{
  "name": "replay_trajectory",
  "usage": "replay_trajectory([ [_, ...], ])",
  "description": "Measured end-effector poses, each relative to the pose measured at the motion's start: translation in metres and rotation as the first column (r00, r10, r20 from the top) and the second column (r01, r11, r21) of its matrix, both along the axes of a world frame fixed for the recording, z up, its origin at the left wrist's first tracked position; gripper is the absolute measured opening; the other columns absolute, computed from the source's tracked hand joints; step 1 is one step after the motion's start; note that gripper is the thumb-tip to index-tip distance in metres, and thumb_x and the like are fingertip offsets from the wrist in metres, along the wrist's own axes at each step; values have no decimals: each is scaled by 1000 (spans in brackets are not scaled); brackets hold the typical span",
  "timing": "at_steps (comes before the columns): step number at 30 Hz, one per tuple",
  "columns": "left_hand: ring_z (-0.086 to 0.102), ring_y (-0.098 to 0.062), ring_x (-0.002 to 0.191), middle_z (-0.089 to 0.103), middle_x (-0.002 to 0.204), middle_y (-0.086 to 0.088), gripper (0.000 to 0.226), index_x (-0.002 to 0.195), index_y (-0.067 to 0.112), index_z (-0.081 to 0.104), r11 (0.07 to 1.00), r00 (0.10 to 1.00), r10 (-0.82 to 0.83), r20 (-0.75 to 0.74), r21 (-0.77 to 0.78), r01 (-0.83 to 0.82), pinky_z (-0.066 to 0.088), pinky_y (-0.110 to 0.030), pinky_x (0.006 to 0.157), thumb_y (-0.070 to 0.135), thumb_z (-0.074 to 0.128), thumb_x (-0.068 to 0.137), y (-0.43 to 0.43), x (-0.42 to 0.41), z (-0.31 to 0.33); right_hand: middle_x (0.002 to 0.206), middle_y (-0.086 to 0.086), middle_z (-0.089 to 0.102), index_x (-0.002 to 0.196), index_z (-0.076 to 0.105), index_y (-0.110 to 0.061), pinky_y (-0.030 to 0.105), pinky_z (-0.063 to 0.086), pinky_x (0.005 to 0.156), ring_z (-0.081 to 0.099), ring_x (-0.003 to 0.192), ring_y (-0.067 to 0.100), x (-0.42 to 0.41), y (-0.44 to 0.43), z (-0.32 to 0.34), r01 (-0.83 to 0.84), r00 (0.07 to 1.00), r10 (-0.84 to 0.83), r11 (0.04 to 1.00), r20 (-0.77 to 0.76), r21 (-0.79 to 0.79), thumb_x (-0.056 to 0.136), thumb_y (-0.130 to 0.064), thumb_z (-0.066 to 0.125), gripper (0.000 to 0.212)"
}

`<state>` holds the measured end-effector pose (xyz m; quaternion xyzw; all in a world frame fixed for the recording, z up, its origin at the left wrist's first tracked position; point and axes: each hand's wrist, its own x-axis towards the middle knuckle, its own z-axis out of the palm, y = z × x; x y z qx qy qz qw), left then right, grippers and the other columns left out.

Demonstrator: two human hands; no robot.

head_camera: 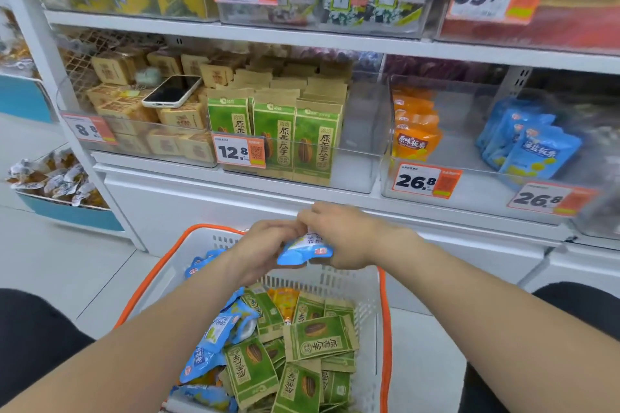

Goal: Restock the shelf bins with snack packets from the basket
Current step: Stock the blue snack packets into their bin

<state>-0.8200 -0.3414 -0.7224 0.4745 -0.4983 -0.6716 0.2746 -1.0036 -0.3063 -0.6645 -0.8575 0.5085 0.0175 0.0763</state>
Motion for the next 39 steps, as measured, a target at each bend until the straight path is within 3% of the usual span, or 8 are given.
replay_trajectory([
  [4,63,-23,54,72,76,-16,37,110,2,69,993,992,116,-56,32,-114,59,-35,57,29,44,107,3,-34,27,92,-3,69,101,70,-29,44,53,75,60,90,24,-29,2,44,197,963,-177,977,204,-80,84,-43,79,24],
  [10,59,-29,47,68,73,-20,49,99,7,65,935,988,151,-37,-318,-155,52,-37,52,46,38,110,17,-102,71,109,-6,66,116,50,-39,42,51,83,57,98,23,-75,30,99,497,764,-324,847,558,-188,77,-26,87,55],
  [14,70,-28,66,70,79,-4,38,91,18,63,670,965,257,47,-728,-144,56,-44,62,43,40,109,27,-141,85,127,-12,68,125,68,-34,27,39,99,55,122,21,-106,43,121,591,729,-372,766,575,-254,80,-40,86,49],
  [17,63,-20,90,65,97,7,20,117,24,61,462,947,312,80,-883,-77,52,-44,80,33,50,102,28,-166,92,125,-10,68,122,71,-32,24,33,98,52,128,25,-133,52,138,690,647,-393,666,653,-283,80,-38,87,45],
  [19,56,-22,106,57,115,2,40,133,17,55,321,953,294,79,-947,-20,49,-41,92,16,59,93,31,-182,93,117,-10,69,115,72,-33,30,41,97,55,122,26,-152,56,145,749,614,-407,571,676,-337,79,-34,86,38],
  [25,50,-33,126,56,131,-10,44,129,5,61,40,933,252,257,-966,255,40,-46,110,12,58,85,37,-215,86,103,2,58,113,71,-27,39,48,78,50,117,29,-206,59,137,820,573,-673,468,468,-330,79,-17,79,37],
  [31,41,-29,145,56,143,-6,57,142,11,55,90,863,203,463,-886,455,19,-51,127,20,50,86,38,-243,74,108,13,62,113,68,-12,38,47,73,60,105,39,-257,47,119,860,500,-823,434,270,-269,76,-12,76,38],
  [39,51,-26,110,62,123,3,52,138,21,58,48,818,316,481,-869,492,37,-41,99,26,54,87,31,-258,68,120,15,62,122,65,-16,45,47,91,62,109,40,-278,37,104,865,460,-882,418,103,-279,92,-8,60,31],
])
